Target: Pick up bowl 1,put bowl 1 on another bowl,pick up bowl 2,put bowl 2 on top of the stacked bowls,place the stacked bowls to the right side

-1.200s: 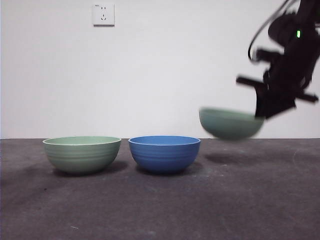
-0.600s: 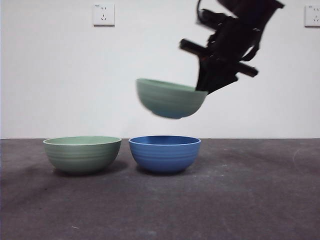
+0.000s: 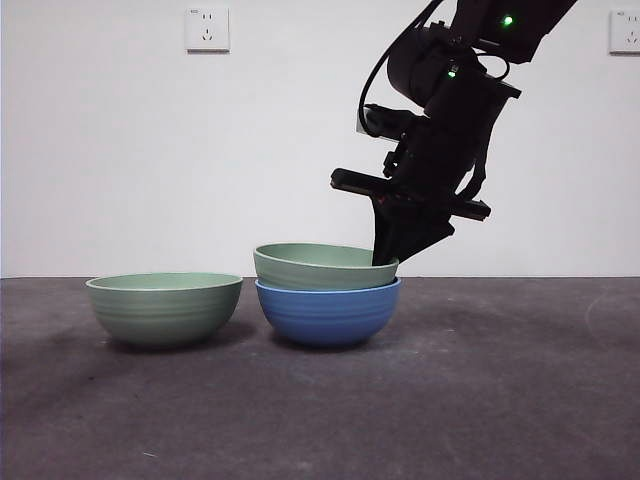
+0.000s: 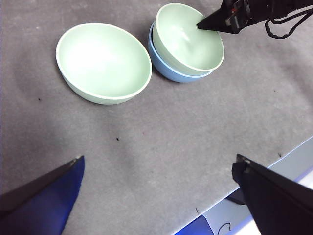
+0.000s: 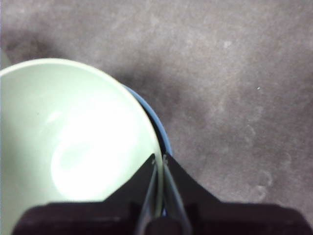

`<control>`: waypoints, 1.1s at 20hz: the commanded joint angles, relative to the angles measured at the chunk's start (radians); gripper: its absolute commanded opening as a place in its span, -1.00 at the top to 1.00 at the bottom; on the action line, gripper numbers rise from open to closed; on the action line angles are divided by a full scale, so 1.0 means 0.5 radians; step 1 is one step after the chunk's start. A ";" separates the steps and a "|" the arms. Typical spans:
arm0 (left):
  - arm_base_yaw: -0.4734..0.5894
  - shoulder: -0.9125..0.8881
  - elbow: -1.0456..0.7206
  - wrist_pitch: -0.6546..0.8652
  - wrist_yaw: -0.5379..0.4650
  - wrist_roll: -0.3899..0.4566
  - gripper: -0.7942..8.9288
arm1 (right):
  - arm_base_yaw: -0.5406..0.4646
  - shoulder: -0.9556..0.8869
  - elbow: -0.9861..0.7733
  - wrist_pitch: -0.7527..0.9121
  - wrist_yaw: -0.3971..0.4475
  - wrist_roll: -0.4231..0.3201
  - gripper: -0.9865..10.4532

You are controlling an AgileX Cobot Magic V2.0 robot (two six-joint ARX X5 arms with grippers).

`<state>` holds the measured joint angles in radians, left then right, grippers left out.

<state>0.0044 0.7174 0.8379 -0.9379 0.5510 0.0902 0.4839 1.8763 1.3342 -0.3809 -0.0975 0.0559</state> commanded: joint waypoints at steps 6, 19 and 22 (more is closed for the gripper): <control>0.002 0.249 0.005 0.186 -0.002 0.014 -0.44 | 0.021 0.024 -0.014 -0.019 -0.017 -0.011 0.43; -0.208 1.076 0.011 1.174 -0.456 -0.340 -0.44 | 0.013 -0.867 -0.014 -0.562 0.004 -0.009 0.43; -0.284 1.347 0.107 1.231 -0.656 -0.340 -0.44 | 0.013 -1.131 -0.014 -0.674 0.002 -0.007 0.43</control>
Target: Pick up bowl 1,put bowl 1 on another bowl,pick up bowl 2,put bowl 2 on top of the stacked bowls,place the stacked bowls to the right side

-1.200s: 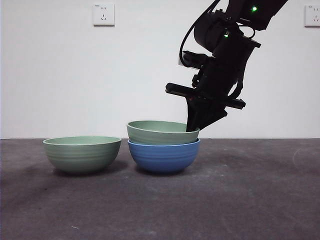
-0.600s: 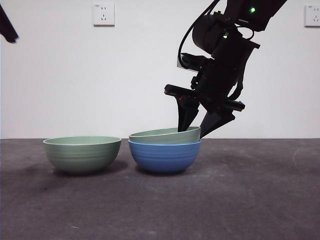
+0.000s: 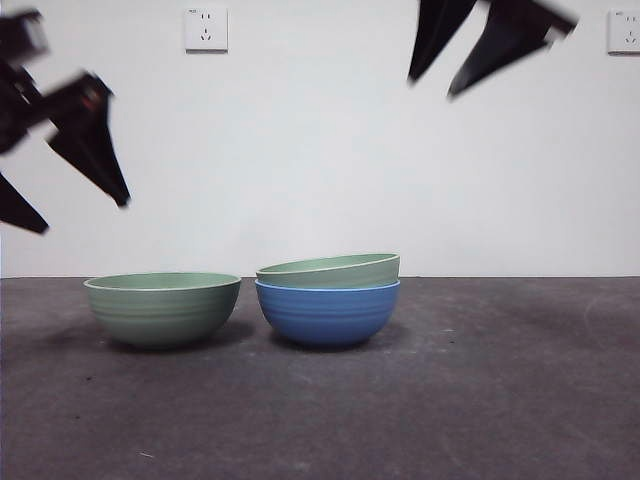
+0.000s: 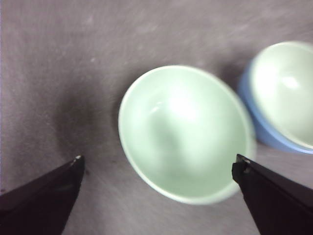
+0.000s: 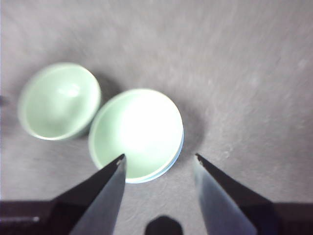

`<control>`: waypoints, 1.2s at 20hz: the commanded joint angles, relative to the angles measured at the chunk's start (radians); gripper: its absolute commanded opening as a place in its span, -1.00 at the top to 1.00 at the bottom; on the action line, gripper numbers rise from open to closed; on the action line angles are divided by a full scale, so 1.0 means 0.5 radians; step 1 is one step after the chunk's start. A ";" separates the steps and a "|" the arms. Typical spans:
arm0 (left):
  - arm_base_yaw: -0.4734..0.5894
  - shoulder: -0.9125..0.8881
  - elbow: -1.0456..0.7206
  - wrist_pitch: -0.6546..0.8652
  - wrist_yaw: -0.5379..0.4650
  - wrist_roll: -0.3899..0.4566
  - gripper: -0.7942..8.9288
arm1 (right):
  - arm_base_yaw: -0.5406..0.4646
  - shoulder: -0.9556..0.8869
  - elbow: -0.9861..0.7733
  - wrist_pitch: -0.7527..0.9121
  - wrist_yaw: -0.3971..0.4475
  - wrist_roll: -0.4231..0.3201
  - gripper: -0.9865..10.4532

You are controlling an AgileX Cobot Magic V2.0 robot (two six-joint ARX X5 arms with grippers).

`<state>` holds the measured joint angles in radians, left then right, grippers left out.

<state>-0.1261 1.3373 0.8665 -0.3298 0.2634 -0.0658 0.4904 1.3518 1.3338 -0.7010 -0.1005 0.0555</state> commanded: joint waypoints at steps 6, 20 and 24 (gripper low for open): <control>-0.063 0.538 0.349 -0.076 -0.211 -0.027 -0.06 | 0.000 -0.453 -0.013 -0.243 0.008 -0.002 0.43; -0.103 0.666 0.356 -0.129 -0.202 -0.028 0.85 | 0.000 -0.602 -0.013 -0.351 0.010 0.014 0.43; -0.098 0.638 0.364 -0.123 -0.215 -0.027 0.85 | 0.000 -0.602 -0.013 -0.434 0.009 0.013 0.43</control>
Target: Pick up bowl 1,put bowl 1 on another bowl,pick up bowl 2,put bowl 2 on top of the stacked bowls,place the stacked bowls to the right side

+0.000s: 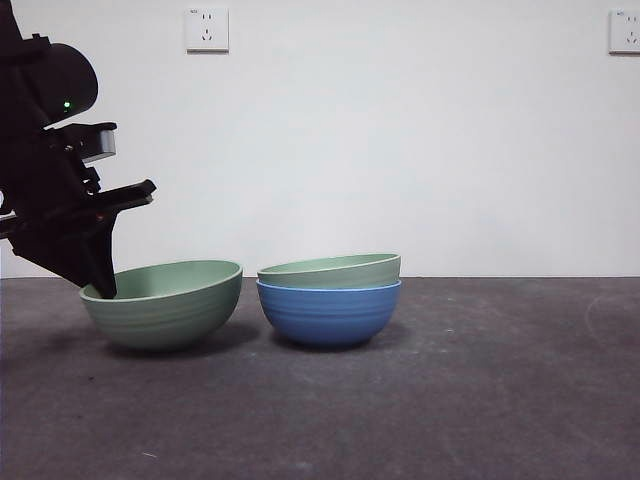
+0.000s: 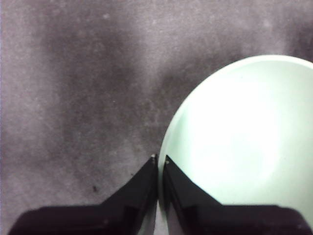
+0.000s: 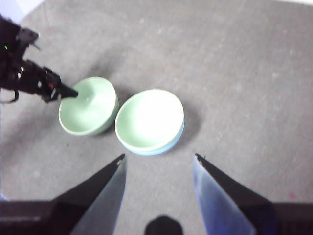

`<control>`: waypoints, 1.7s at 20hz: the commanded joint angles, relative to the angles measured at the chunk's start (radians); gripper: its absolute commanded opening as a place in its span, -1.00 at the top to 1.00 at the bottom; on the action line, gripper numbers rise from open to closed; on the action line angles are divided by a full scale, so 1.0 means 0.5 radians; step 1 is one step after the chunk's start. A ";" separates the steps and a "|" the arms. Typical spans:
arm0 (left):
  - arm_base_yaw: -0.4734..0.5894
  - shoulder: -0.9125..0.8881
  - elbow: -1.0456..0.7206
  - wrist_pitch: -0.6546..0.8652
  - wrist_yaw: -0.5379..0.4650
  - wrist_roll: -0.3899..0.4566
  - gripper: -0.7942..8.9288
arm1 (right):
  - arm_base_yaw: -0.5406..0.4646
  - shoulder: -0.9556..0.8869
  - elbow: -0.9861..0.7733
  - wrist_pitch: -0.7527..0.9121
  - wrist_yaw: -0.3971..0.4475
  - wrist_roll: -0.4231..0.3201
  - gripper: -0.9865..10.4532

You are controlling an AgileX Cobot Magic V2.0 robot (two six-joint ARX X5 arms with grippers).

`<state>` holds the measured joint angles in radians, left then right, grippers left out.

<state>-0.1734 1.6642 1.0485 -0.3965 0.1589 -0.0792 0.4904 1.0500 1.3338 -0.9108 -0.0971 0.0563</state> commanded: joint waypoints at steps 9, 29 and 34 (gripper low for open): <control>-0.118 -0.280 0.259 -0.249 0.011 0.001 0.85 | 0.000 0.002 -0.013 -0.067 -0.001 0.004 0.43; -0.622 0.525 0.970 -0.361 -0.069 -0.015 0.85 | 0.000 0.002 -0.013 -0.140 -0.002 -0.011 0.43; -0.623 0.570 0.970 -0.362 -0.051 -0.012 0.85 | 0.000 0.002 -0.013 -0.140 -0.002 -0.011 0.43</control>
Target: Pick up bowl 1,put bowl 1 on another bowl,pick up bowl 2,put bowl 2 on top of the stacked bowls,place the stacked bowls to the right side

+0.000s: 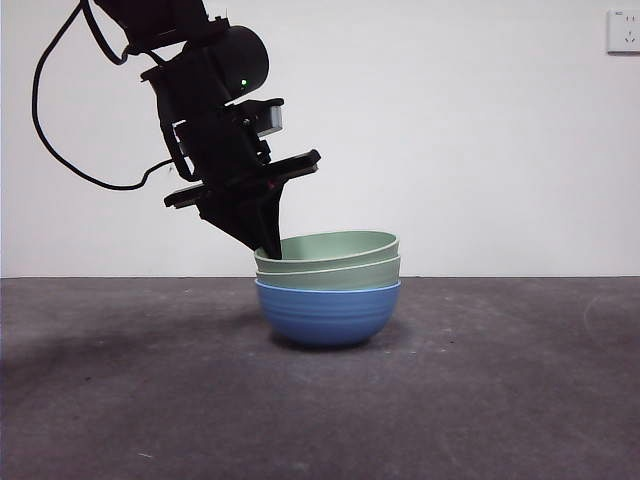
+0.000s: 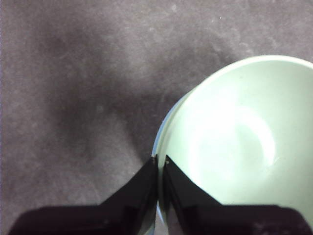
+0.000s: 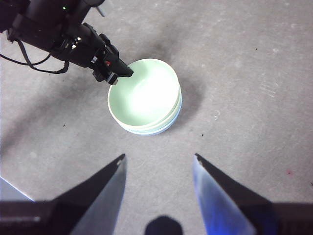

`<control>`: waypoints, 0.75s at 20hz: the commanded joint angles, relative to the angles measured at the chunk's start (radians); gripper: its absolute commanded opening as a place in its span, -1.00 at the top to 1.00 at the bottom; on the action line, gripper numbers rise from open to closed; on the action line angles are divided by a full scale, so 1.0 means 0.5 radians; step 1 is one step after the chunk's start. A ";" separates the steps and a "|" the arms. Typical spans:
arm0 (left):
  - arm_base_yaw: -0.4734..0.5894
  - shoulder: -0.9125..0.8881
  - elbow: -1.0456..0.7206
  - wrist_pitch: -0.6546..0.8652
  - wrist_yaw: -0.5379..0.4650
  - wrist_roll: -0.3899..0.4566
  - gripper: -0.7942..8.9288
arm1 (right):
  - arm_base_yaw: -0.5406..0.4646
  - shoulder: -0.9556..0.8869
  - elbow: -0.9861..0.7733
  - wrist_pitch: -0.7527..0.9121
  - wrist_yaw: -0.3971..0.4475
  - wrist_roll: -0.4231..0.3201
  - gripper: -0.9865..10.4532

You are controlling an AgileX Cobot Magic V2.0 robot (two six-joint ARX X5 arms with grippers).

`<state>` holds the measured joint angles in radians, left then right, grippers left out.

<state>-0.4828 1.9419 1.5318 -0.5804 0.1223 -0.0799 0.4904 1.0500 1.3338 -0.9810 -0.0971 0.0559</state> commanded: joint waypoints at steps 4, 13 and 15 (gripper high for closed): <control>-0.005 0.014 0.003 -0.034 0.034 -0.011 0.23 | 0.000 0.002 -0.013 0.000 -0.002 -0.008 0.43; 0.011 -0.050 0.445 -0.600 0.019 0.050 0.11 | -0.001 0.092 -0.013 0.031 -0.002 -0.002 -0.01; 0.011 -0.112 0.624 -0.838 0.019 0.098 0.11 | -0.001 0.189 -0.013 0.069 -0.003 -0.001 -0.01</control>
<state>-0.4797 1.9003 1.8374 -0.9958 0.1329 -0.0547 0.4904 1.1397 1.3338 -0.9508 -0.0975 0.0559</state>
